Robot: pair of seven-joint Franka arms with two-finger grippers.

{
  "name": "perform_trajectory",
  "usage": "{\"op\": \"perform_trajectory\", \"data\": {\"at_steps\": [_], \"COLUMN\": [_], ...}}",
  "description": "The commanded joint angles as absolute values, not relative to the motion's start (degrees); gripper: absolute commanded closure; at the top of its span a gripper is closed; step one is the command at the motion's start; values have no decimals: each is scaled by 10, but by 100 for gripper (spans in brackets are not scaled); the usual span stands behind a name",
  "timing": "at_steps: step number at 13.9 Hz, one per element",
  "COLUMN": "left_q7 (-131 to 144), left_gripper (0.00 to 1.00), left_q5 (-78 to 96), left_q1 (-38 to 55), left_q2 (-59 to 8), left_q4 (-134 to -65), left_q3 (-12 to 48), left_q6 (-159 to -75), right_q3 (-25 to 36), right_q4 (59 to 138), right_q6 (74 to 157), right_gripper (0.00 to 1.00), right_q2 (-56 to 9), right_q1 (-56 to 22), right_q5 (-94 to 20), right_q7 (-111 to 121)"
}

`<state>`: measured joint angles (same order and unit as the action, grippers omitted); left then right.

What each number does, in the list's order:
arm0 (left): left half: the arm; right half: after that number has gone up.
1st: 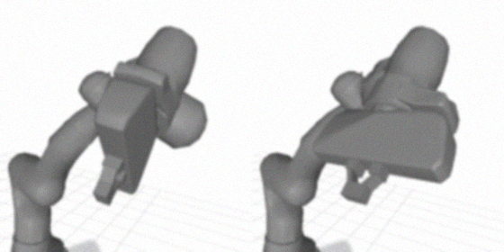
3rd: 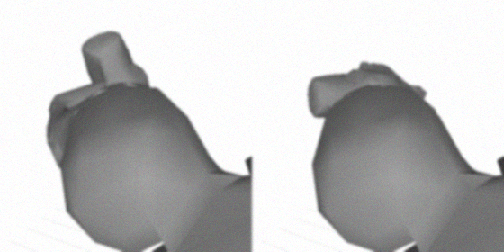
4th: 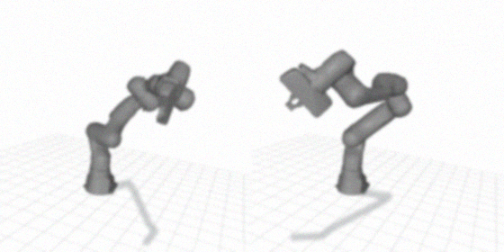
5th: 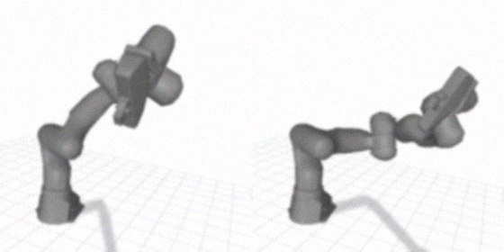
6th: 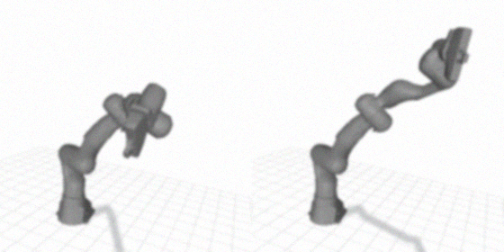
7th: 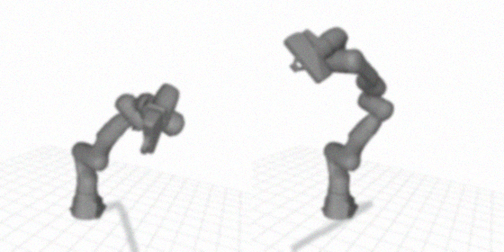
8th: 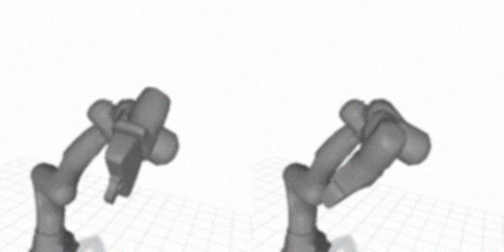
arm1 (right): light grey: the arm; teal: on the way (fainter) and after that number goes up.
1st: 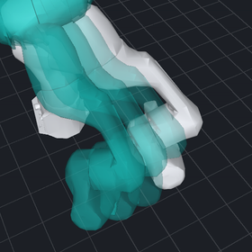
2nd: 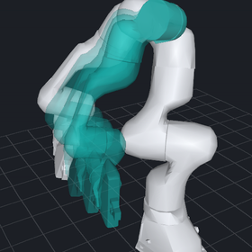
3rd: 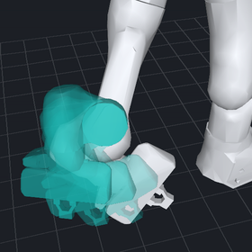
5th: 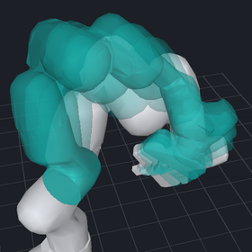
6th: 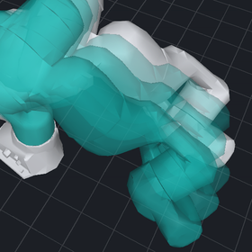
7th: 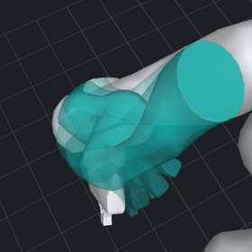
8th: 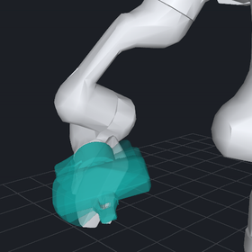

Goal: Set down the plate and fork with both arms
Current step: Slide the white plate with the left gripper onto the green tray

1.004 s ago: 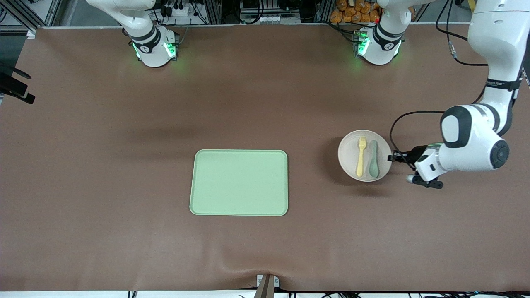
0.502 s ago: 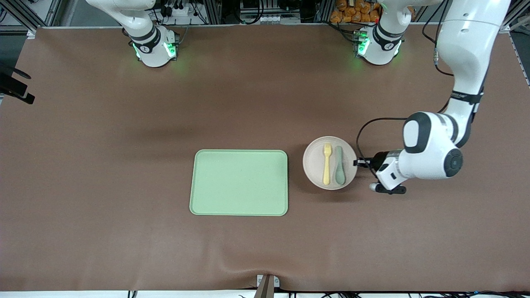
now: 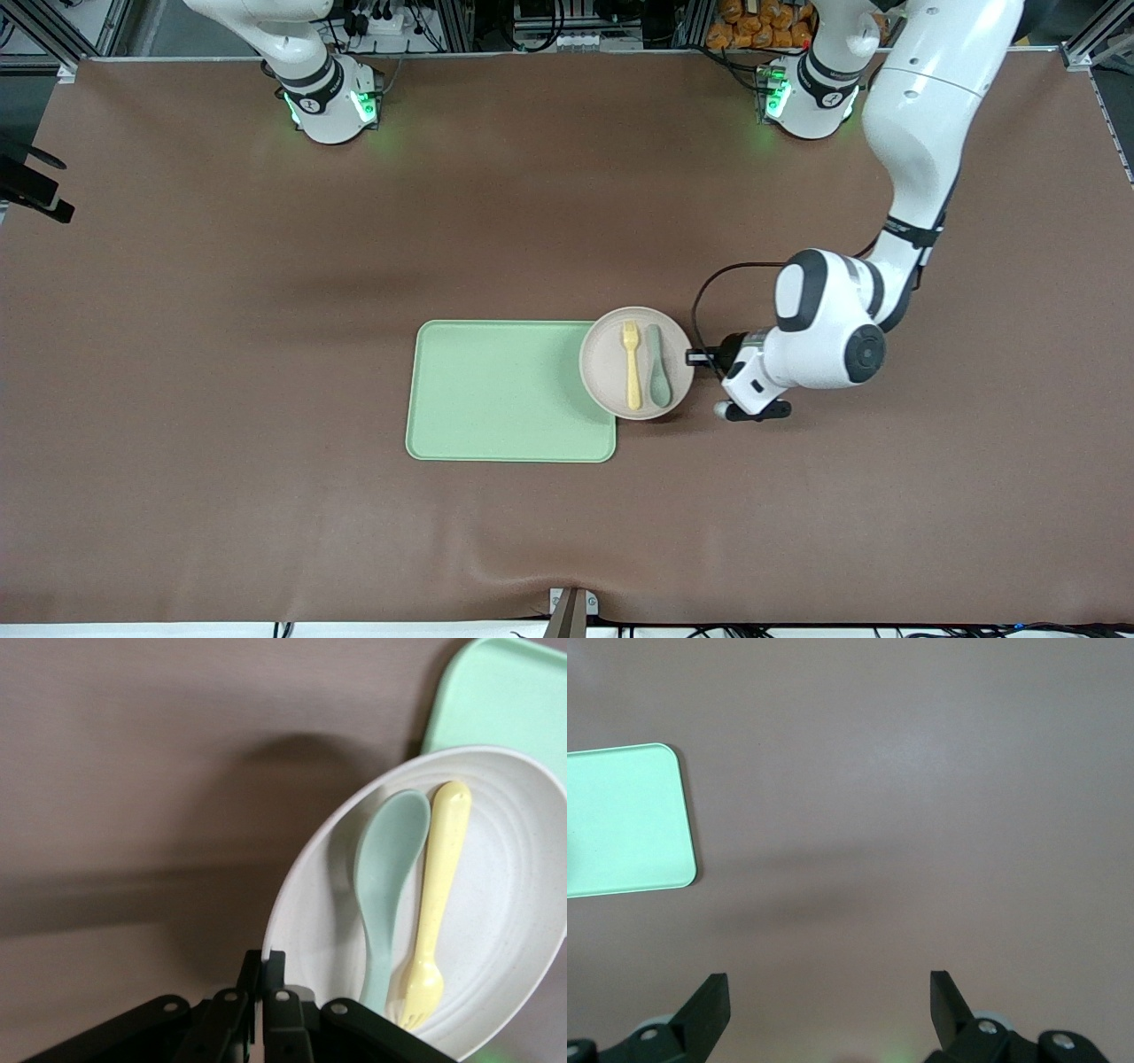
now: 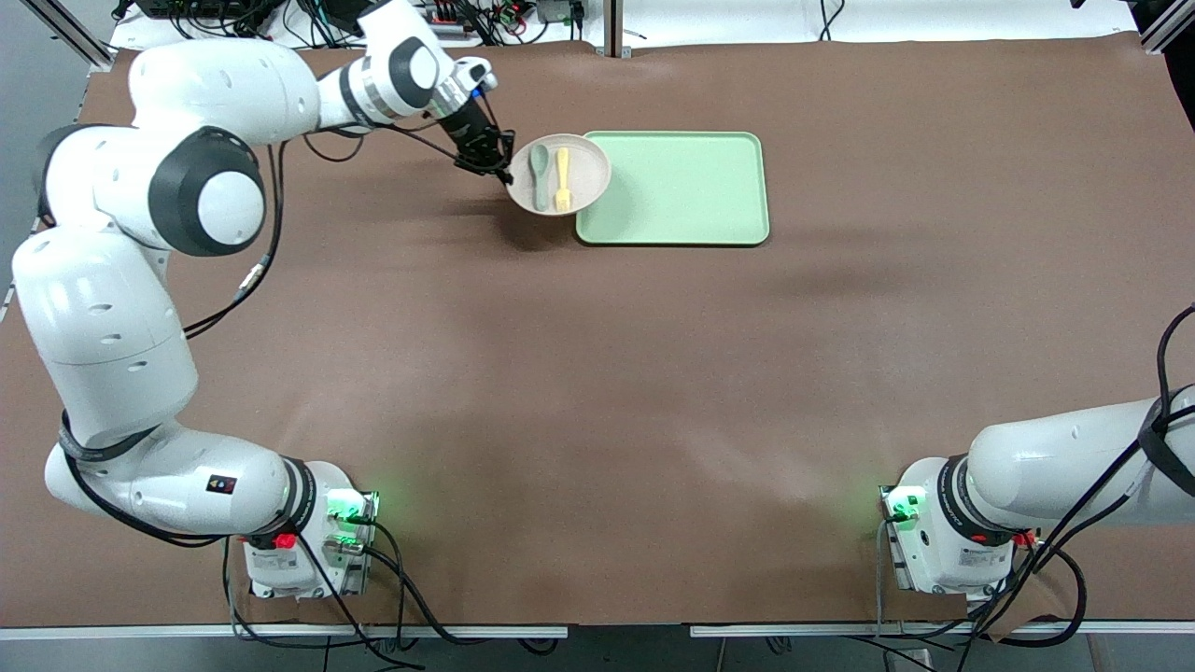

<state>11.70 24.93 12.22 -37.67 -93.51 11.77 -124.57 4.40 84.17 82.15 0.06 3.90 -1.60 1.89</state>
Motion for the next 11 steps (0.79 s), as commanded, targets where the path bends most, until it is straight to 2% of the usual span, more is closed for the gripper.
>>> {"op": "perform_trajectory", "data": {"at_steps": [1, 4, 11], "left_q7": [170, 213, 253], "left_gripper": [100, 100, 100], "left_q5": [260, 259, 258], "left_q1": [151, 199, 261], "left_q2": [-406, -445, -517], "left_q4": [-883, -839, -747], "left_q3": [113, 109, 86], "left_q6": [-1249, -1286, -1315], "right_q3": [39, 40, 40], "right_q4": [837, 837, 834], "right_q6": [819, 819, 824], "right_gripper": [0, 0, 0], "right_q2": [-1, -1, -18], "right_q1": [48, 48, 55], "right_q5": [-24, -24, -22], "right_q7": [15, 15, 17]}}
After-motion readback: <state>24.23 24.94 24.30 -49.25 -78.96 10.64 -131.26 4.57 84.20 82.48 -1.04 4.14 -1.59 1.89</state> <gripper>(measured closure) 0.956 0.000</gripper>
